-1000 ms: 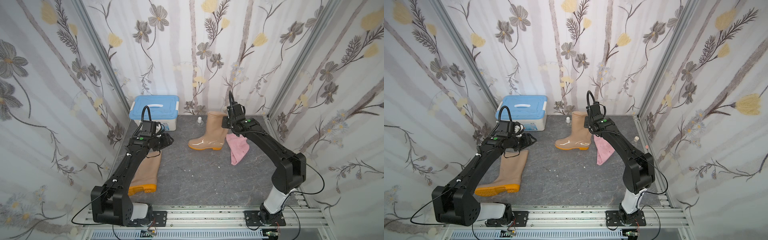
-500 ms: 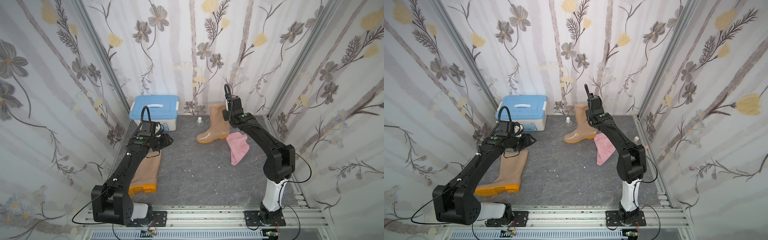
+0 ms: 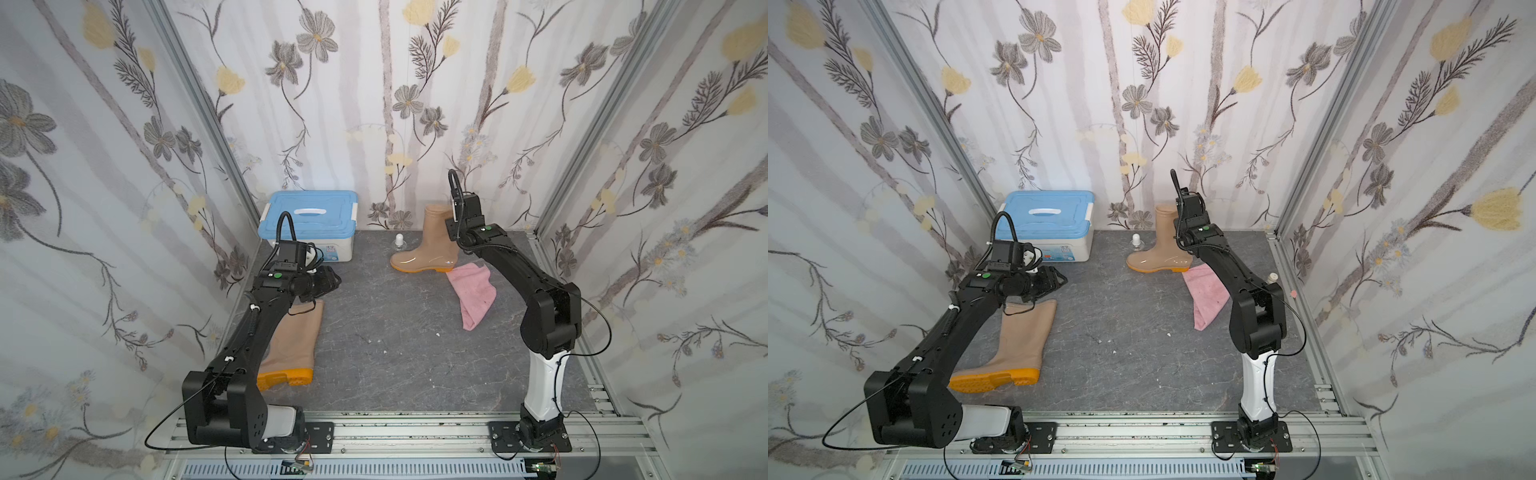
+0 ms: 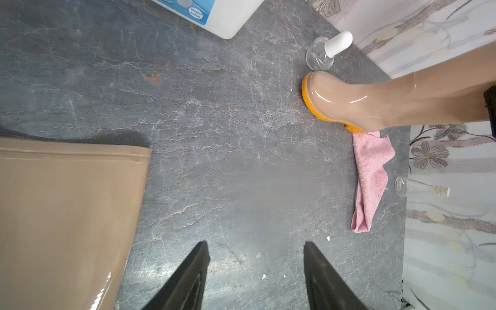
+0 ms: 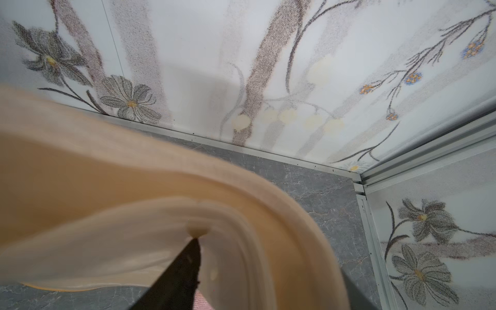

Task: Wipe the rubber boots with a cloth
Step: Place the rubber boot at the center of the board, then pick up the rubber boot from the center of the board.

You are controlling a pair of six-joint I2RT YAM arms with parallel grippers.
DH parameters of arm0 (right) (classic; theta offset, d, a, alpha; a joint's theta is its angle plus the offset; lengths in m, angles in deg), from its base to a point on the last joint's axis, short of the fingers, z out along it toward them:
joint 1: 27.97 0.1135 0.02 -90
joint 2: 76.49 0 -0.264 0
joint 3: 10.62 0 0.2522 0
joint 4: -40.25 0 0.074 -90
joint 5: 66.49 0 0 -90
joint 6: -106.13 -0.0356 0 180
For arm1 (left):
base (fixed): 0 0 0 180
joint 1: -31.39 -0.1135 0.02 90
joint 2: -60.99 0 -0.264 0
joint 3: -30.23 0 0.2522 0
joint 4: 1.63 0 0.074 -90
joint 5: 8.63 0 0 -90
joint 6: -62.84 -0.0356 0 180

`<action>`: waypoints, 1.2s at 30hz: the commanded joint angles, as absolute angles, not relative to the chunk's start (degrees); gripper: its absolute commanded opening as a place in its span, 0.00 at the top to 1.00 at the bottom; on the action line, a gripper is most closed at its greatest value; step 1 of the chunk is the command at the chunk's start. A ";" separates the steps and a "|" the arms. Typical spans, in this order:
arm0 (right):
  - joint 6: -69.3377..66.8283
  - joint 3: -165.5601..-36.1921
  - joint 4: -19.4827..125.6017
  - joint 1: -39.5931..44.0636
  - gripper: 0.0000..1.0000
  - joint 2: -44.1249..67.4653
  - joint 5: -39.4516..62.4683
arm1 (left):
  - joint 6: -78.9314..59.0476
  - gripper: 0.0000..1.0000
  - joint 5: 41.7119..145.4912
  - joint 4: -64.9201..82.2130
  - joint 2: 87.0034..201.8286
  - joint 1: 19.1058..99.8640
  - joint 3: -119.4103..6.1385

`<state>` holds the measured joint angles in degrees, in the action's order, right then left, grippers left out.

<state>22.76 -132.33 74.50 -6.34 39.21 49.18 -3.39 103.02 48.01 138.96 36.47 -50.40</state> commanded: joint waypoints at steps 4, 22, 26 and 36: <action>22.28 -135.94 78.13 -6.29 0.02 34.23 51.67 | -4.75 0.41 102.34 49.63 137.60 35.52 -50.86; 14.94 -130.11 79.66 21.52 0.11 29.40 45.20 | -6.18 0.39 104.31 51.81 125.99 14.67 -41.89; 1.95 -133.97 84.34 22.28 0.15 37.51 34.31 | -1.59 0.39 104.14 48.02 124.58 10.32 -38.07; -18.46 -150.94 86.25 26.64 0.22 60.94 3.66 | 5.17 0.39 102.55 40.77 122.60 6.93 -33.01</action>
<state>-9.10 -149.64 86.61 26.36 58.33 15.50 3.62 103.90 44.18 123.66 7.62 -32.96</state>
